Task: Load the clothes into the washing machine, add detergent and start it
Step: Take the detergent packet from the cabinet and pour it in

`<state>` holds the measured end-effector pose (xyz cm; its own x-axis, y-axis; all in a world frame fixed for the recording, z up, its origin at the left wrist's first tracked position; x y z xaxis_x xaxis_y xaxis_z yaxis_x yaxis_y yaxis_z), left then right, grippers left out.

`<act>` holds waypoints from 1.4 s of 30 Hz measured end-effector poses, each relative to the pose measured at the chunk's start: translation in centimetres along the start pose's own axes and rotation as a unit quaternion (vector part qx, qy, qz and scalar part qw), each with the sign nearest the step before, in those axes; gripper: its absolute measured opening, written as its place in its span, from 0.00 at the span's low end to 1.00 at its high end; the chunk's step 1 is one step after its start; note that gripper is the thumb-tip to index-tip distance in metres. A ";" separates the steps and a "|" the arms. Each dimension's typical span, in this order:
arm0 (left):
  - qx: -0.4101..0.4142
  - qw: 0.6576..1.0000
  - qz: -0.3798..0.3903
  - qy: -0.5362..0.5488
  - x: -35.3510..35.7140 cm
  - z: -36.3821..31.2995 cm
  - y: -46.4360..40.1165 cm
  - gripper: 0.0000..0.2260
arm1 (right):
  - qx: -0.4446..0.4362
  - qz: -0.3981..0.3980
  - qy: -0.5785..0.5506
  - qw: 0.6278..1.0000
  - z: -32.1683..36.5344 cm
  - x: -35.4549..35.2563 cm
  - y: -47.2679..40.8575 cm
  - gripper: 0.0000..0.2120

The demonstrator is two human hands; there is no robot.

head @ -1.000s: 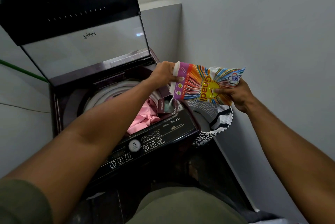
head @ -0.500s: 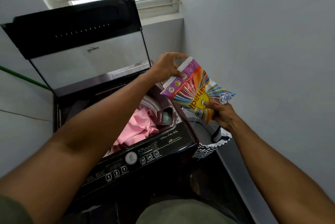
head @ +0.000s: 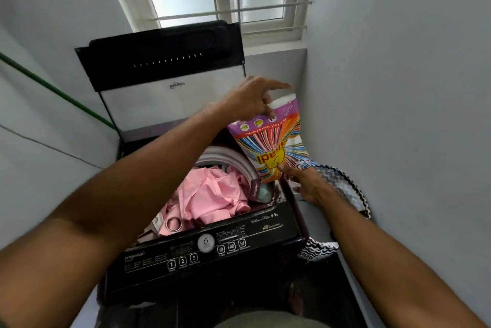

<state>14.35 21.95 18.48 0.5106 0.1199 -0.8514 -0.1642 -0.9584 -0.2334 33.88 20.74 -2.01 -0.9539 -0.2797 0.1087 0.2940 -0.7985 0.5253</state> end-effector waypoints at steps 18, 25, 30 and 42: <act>-0.068 0.990 -0.038 0.115 2.7 2.2 1.5 0.43 | -0.206 0.027 0.085 0.975 10.8 -1.3 -0.6 0.15; -0.246 0.893 -0.155 0.342 7.7 6.7 7.3 0.20 | -0.156 0.014 0.058 0.986 9.9 -3.8 -1.4 0.12; -0.276 0.882 -0.198 0.328 8.0 4.7 6.0 0.11 | -0.148 0.017 0.067 0.987 10.2 -4.3 -1.8 0.15; -0.266 0.903 -0.225 0.250 8.4 4.7 5.2 0.04 | -0.152 0.033 0.067 0.985 10.6 -4.5 -3.4 0.13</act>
<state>13.82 19.18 7.95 0.7635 0.5242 -0.3772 0.5166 -0.8462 -0.1305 36.54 30.39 4.69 -0.9212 -0.3889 0.0112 0.3800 -0.8931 0.2409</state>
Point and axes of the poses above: each hand's wrist, its own y-axis away from the middle knuckle, its own x-axis out of the palm, z = x × y, the point moved 3 cm from there along -y, towards the middle knuckle, and after that the axes turned 6 degrees about -z, right-handed, at the moved point
